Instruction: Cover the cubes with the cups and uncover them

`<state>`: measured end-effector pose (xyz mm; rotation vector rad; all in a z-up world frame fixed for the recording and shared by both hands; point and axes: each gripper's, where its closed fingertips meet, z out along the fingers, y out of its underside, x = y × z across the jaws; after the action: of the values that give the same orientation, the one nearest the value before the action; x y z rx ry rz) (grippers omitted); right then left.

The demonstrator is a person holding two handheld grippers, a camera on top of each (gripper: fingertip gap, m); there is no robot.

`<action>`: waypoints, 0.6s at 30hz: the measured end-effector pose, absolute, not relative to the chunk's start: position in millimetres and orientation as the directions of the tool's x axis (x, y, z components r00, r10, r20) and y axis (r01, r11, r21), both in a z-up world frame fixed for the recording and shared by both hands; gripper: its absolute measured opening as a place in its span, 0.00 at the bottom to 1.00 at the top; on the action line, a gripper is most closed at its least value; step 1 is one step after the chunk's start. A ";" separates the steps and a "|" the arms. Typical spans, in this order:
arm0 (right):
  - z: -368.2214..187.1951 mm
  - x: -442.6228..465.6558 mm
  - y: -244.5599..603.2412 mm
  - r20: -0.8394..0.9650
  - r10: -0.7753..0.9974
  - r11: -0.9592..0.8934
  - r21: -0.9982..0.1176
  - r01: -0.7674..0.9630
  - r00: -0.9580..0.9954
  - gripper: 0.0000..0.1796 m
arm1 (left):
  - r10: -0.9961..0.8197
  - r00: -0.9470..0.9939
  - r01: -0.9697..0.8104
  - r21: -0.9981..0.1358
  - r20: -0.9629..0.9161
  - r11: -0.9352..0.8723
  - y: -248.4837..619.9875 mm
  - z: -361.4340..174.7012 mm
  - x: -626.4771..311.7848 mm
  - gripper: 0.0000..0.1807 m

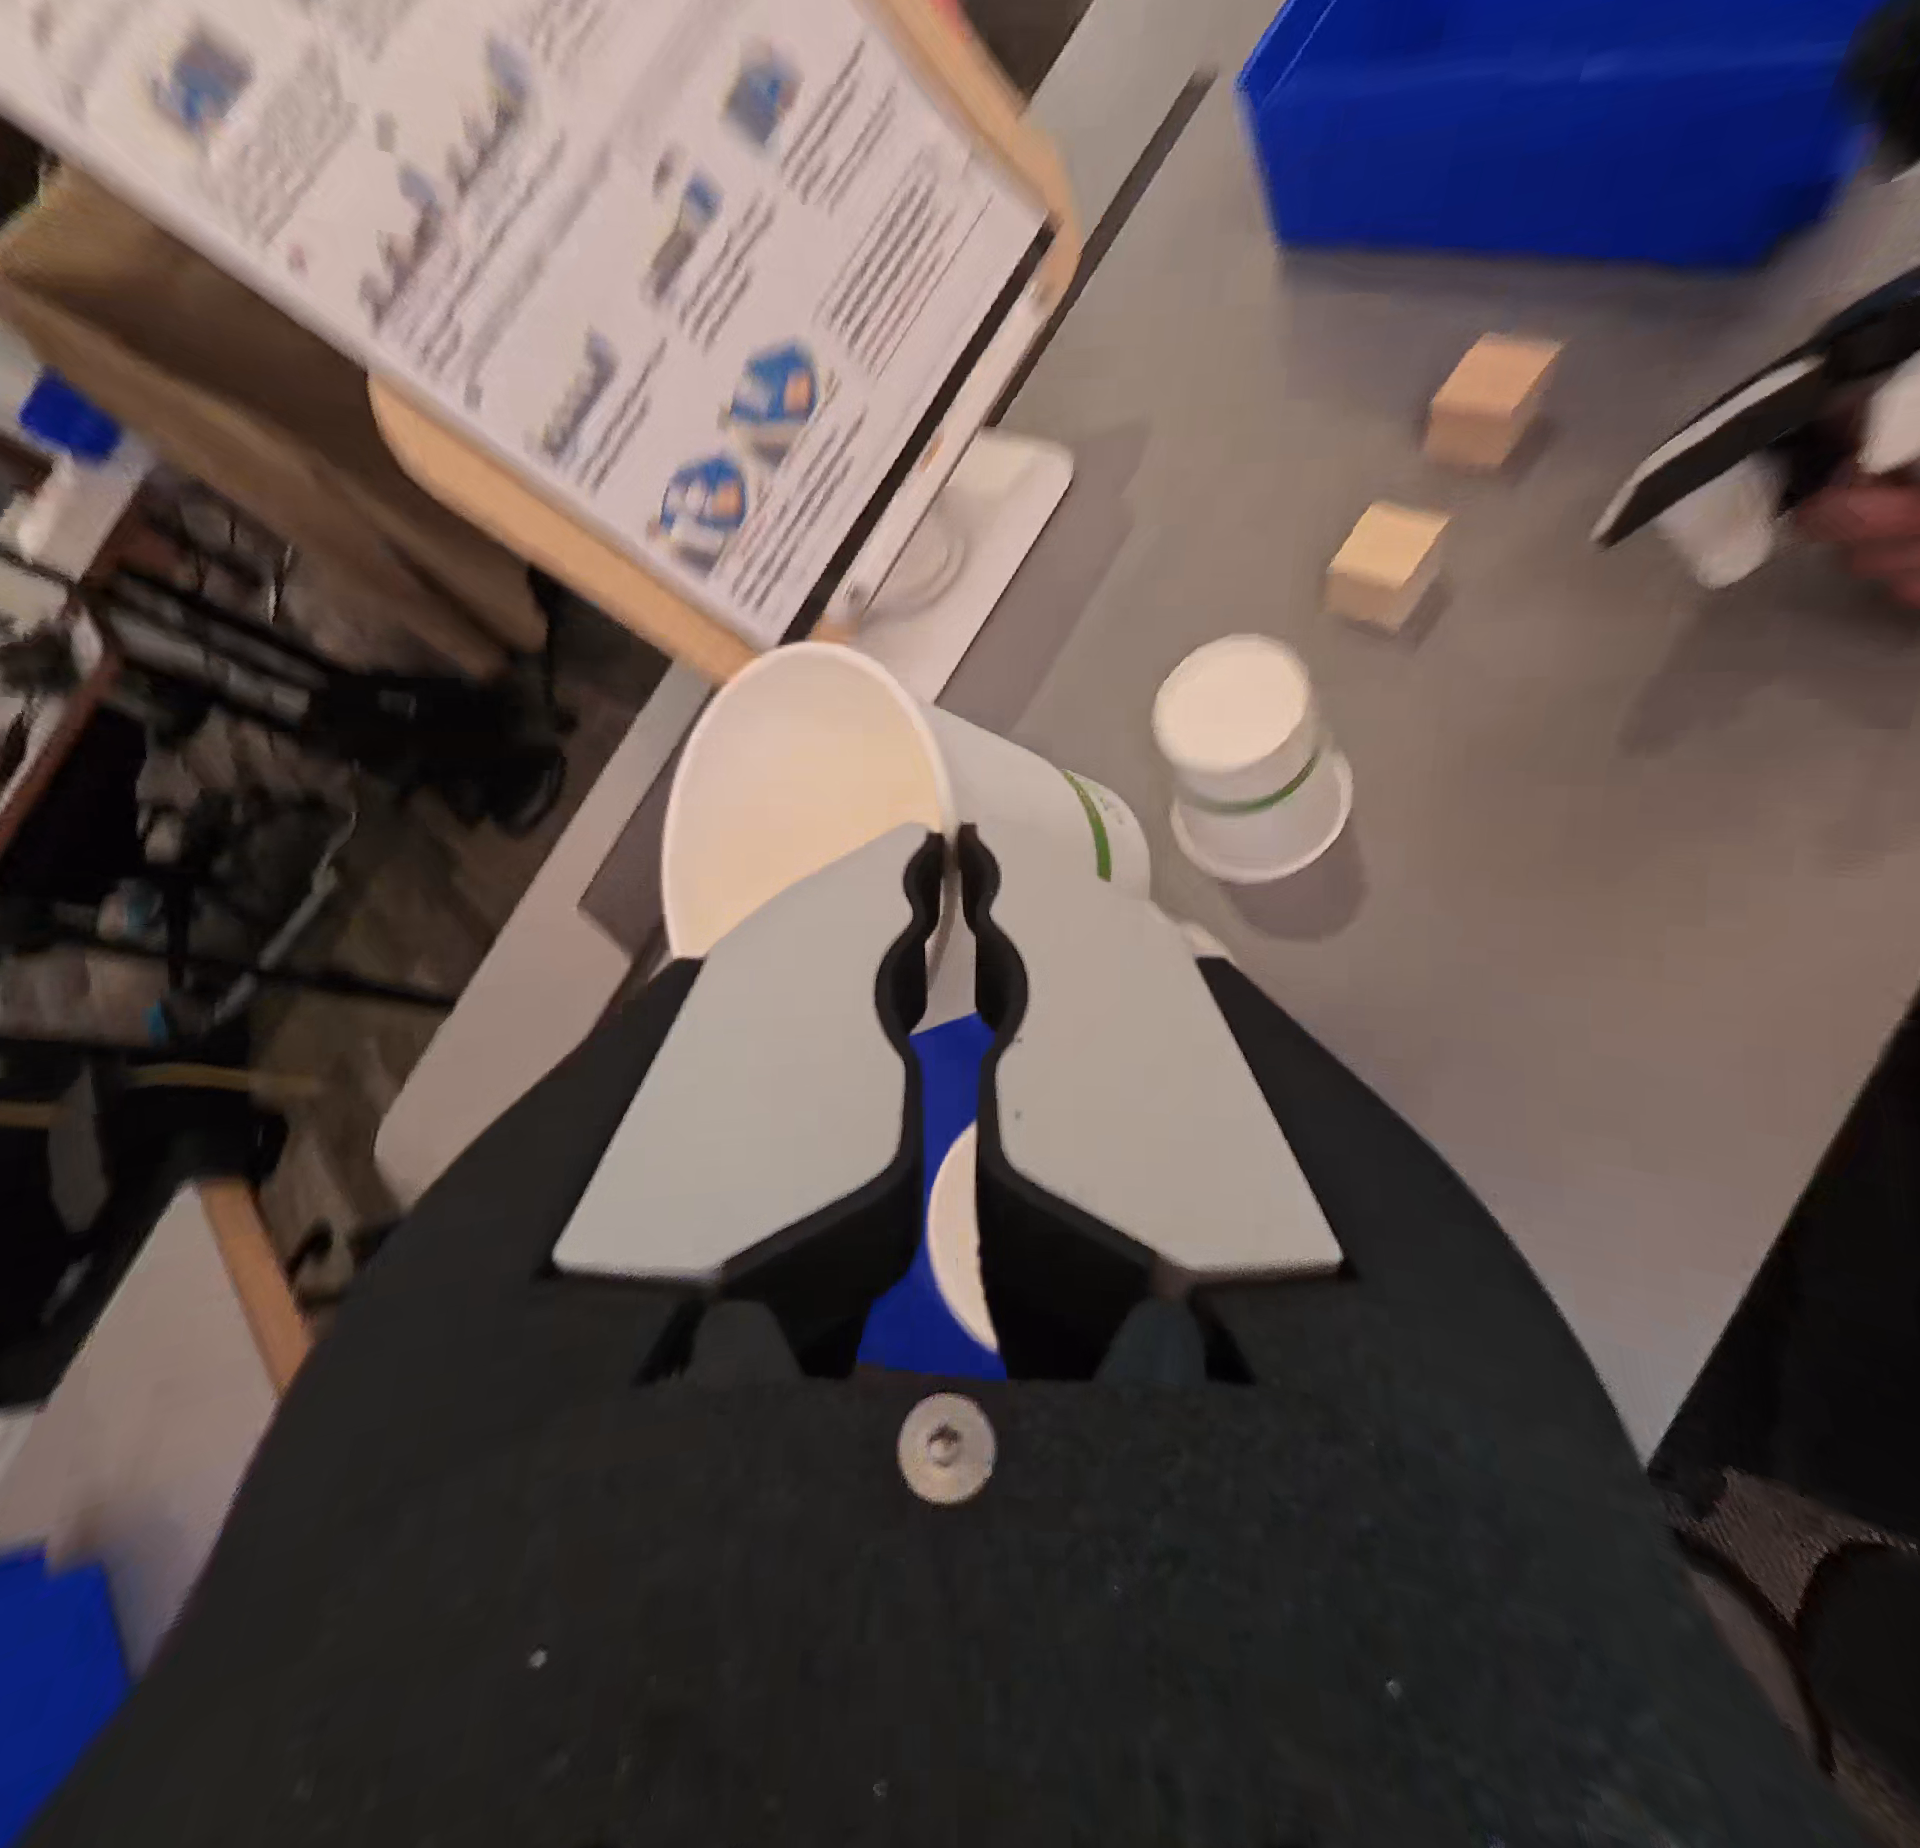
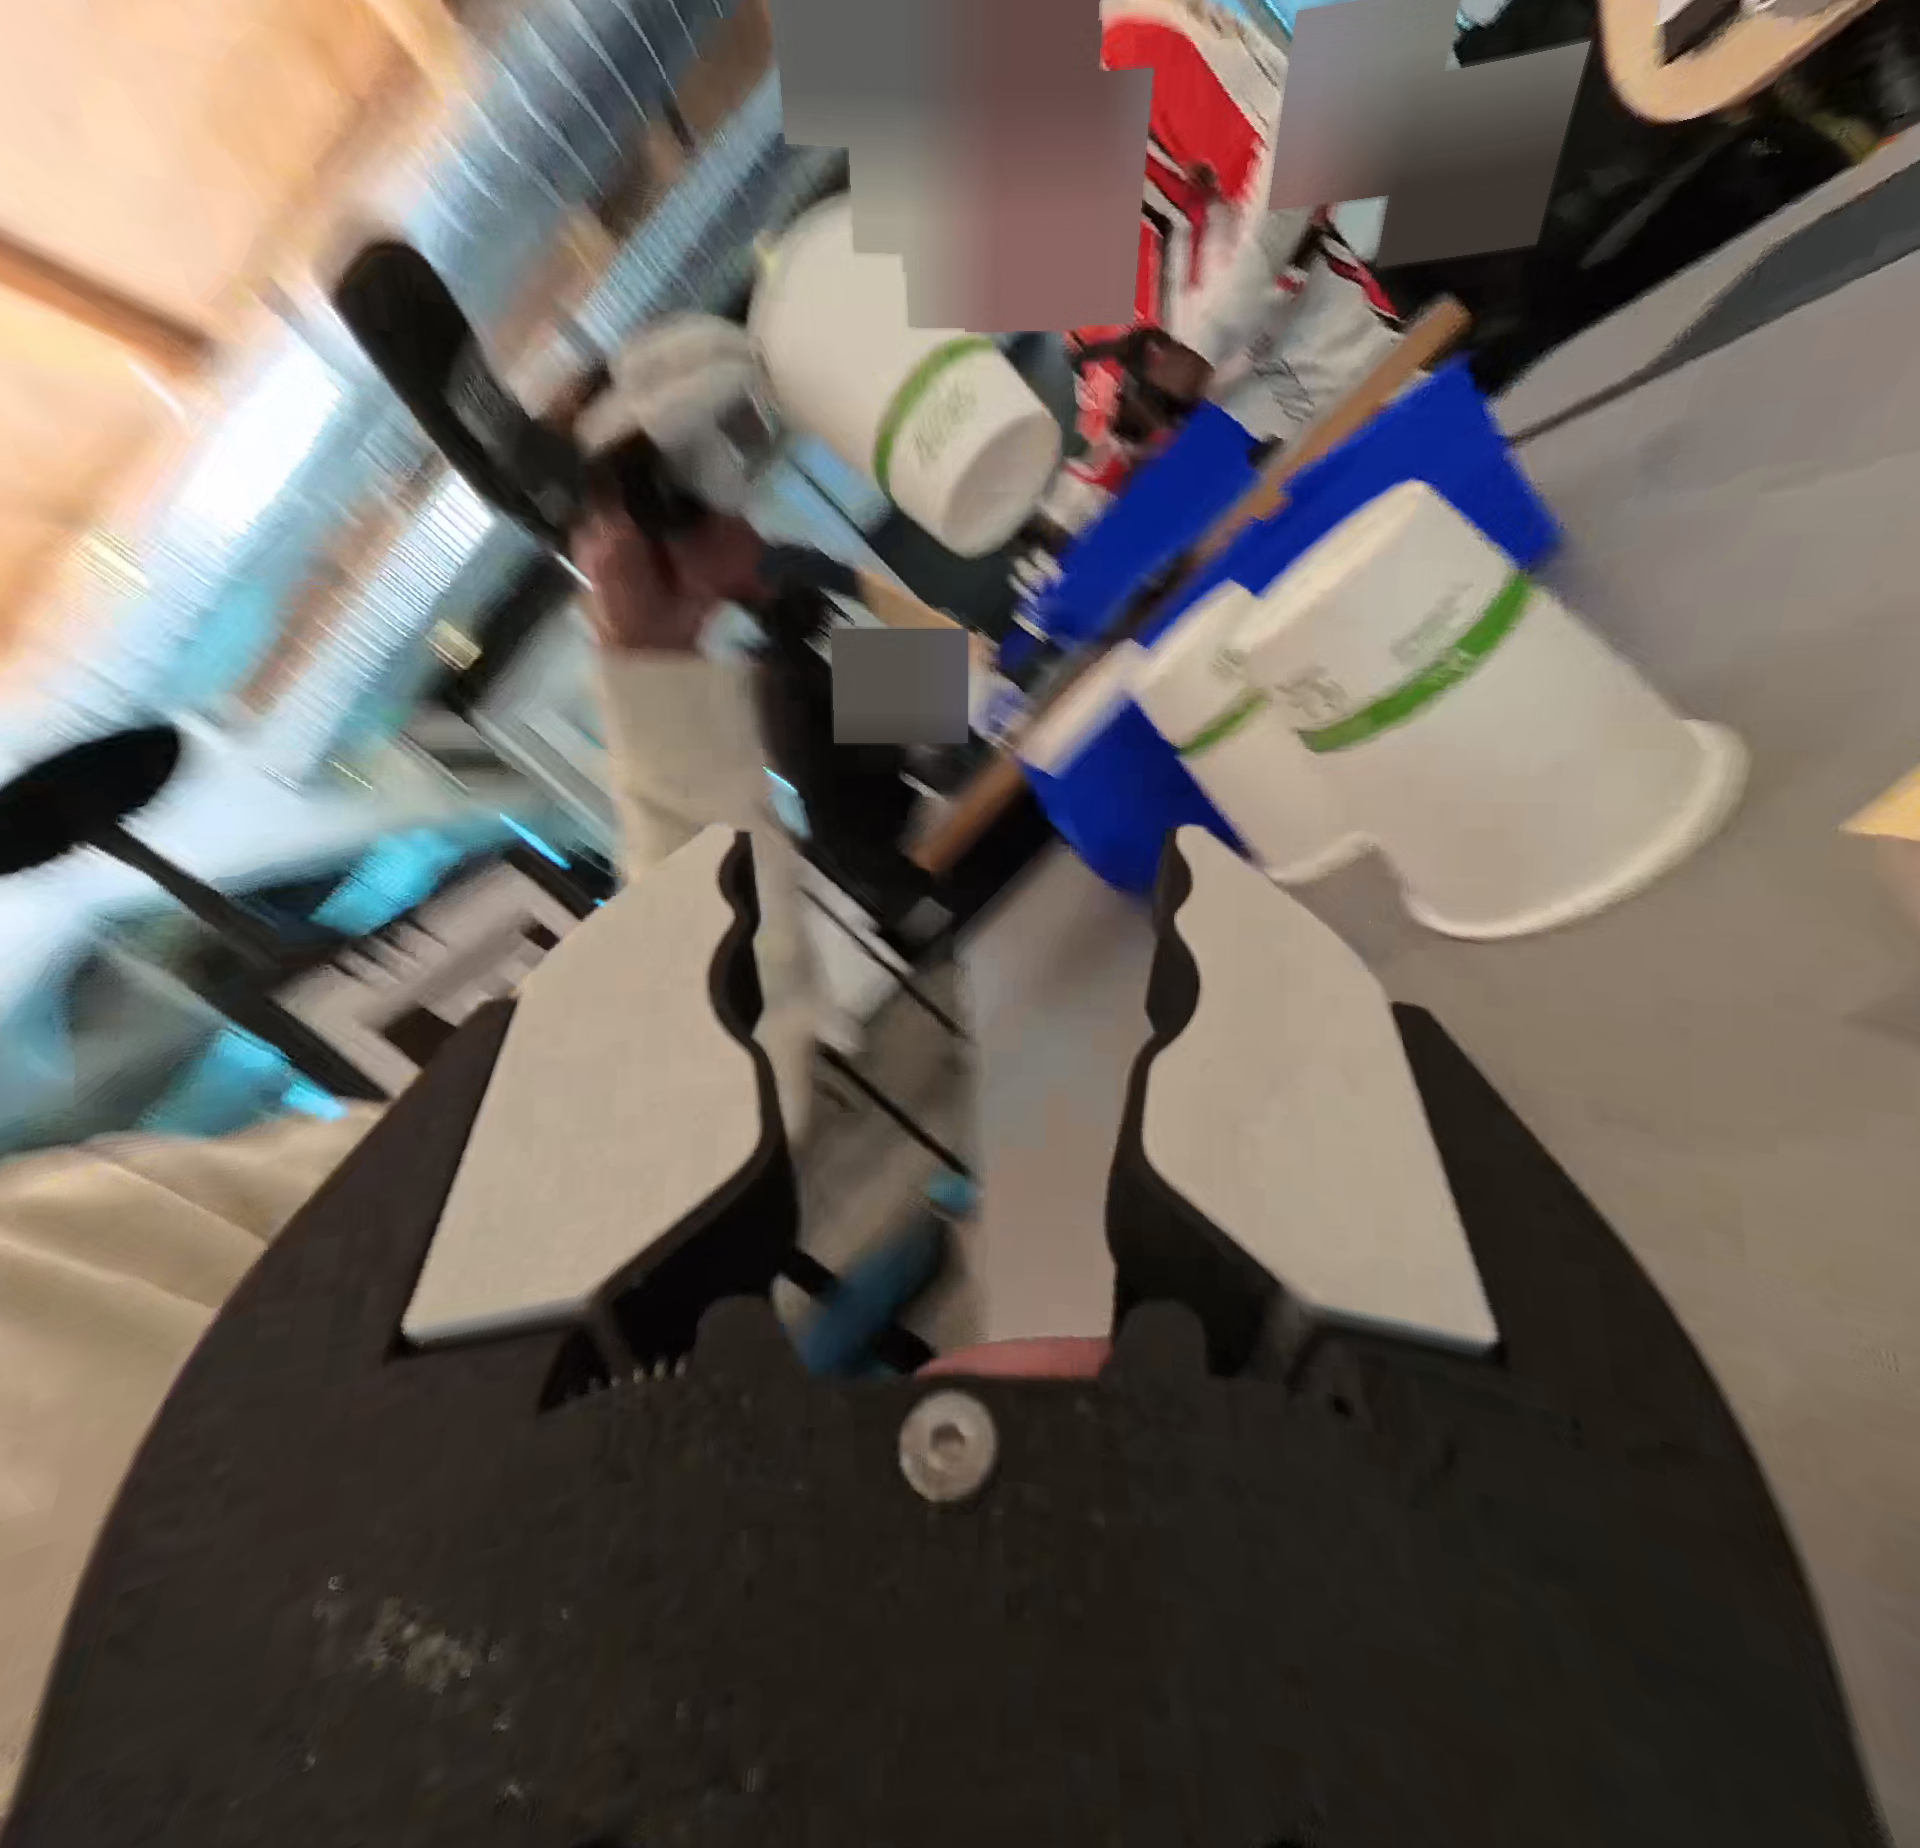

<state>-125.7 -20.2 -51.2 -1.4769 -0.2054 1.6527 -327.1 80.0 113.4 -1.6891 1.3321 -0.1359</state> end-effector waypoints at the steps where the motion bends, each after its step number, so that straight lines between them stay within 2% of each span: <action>1: -38.0 -128.3 -19.2 -0.760 0.650 -0.641 -0.528 -0.557 -0.027 0.43 | -0.823 0.365 -0.685 -0.725 -0.436 0.080 69.6 118.8 -311.5 0.02; 3: -17.2 -138.1 -17.2 -0.787 0.560 -0.727 -0.319 -0.607 -0.257 0.47 | -0.846 0.295 -0.662 -0.733 -0.445 0.155 52.2 126.2 -280.3 0.02; 5: -2.1 -148.0 -12.8 -0.773 0.478 -0.780 -0.155 -0.606 -0.417 0.51 | -0.863 0.233 -0.649 -0.732 -0.449 0.206 38.1 127.7 -250.9 0.02; 8: 10.0 -154.1 2.3 -0.725 0.394 -0.798 0.035 -0.602 -0.565 0.51 | -0.871 0.188 -0.628 -0.738 -0.454 0.248 25.8 126.8 -214.2 0.02; 13: 29.1 -149.3 14.5 -0.615 0.409 -0.784 0.141 -0.605 -0.674 0.52 | -0.904 0.113 -0.550 -0.783 -0.412 0.289 4.0 117.7 -163.6 0.02; 18: 40.6 -131.1 19.0 -0.564 0.440 -0.774 0.156 -0.613 -0.699 0.54 | -0.932 0.059 -0.514 -0.811 -0.357 0.278 -6.9 95.6 -134.5 0.02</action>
<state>-131.1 19.0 40.6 -0.6859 0.4500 2.4169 -134.5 -6.9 95.6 -1.3682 1.5909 -0.5490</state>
